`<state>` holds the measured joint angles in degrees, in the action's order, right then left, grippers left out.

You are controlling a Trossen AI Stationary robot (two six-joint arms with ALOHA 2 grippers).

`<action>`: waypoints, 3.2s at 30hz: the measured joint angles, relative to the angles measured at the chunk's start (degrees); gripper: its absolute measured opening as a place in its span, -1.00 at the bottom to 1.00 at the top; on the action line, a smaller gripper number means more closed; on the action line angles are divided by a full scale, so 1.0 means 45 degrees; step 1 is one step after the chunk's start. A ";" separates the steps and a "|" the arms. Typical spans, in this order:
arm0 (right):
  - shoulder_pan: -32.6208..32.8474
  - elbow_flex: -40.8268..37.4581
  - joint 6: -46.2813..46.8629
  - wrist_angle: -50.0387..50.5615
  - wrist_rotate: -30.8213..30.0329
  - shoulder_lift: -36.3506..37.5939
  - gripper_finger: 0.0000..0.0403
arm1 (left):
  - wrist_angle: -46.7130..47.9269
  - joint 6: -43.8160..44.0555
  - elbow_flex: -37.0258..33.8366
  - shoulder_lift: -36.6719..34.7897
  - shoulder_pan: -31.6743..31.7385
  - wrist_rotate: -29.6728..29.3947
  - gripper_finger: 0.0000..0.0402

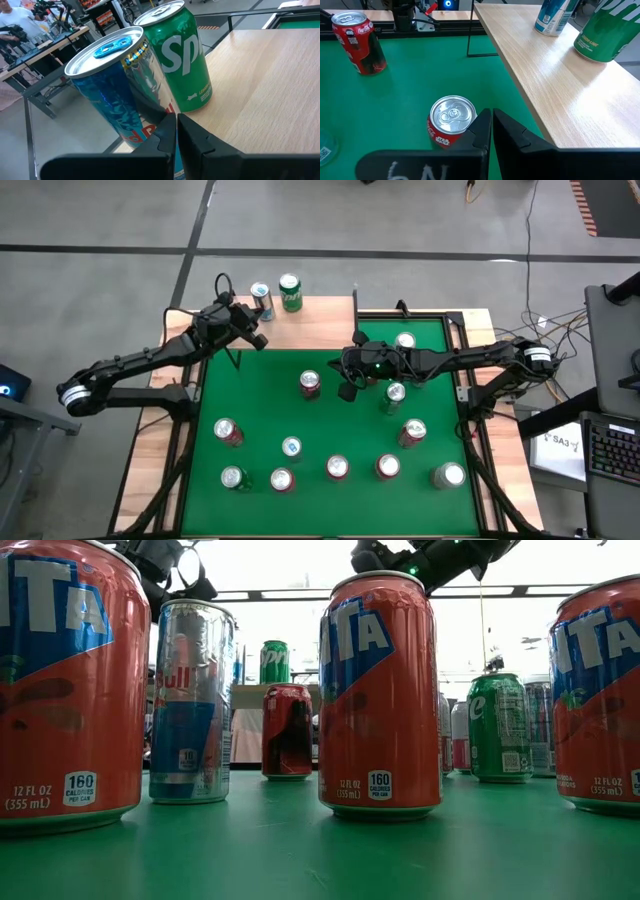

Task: Place canned beverage on shelf
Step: Put the red can on the shelf

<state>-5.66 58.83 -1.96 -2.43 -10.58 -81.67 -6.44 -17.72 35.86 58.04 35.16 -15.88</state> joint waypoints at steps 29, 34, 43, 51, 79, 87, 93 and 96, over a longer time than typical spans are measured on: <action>0.0002 -0.0005 0.0000 0.0003 0.0002 0.0000 -0.95 | -0.0001 -0.0250 -0.0005 0.0005 0.0709 -0.0002 -1.00; 0.0001 -0.0001 -0.0007 0.0001 0.0001 0.0000 -0.95 | 0.0667 -0.0013 -0.0005 0.0005 0.0711 0.0964 -1.00; -0.0001 -0.0001 -0.0034 -0.0002 0.0001 0.0000 -0.95 | -0.0071 -0.0248 -0.0005 0.0482 0.0718 0.1030 -1.00; -0.0001 -0.0005 -0.0005 0.0003 0.0002 0.0000 -0.95 | -0.1056 -0.0330 0.0025 0.1628 0.0813 0.0986 -1.00; -0.0002 -0.0005 0.0082 0.0022 0.0002 0.0000 -0.95 | 0.1042 -0.0527 0.1016 0.0790 0.0811 0.0962 -1.00; 0.0003 -0.0005 0.0026 0.0022 0.0002 0.0000 -0.95 | 0.2812 -0.1409 0.0984 -0.0087 0.0834 0.0960 -1.00; 0.0003 -0.0005 0.0000 0.0022 0.0002 0.0000 -0.95 | 0.2482 -0.2406 0.0928 0.0344 0.0831 0.0967 -1.00; -0.0002 -0.0005 -0.0034 0.0032 0.0002 0.0000 -0.95 | 0.1865 -0.2515 0.0928 0.0648 0.0835 0.0971 -1.00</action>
<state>-5.67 58.81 -2.11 -2.28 -10.57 -81.67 1.96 -29.03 40.03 60.96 38.91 -11.51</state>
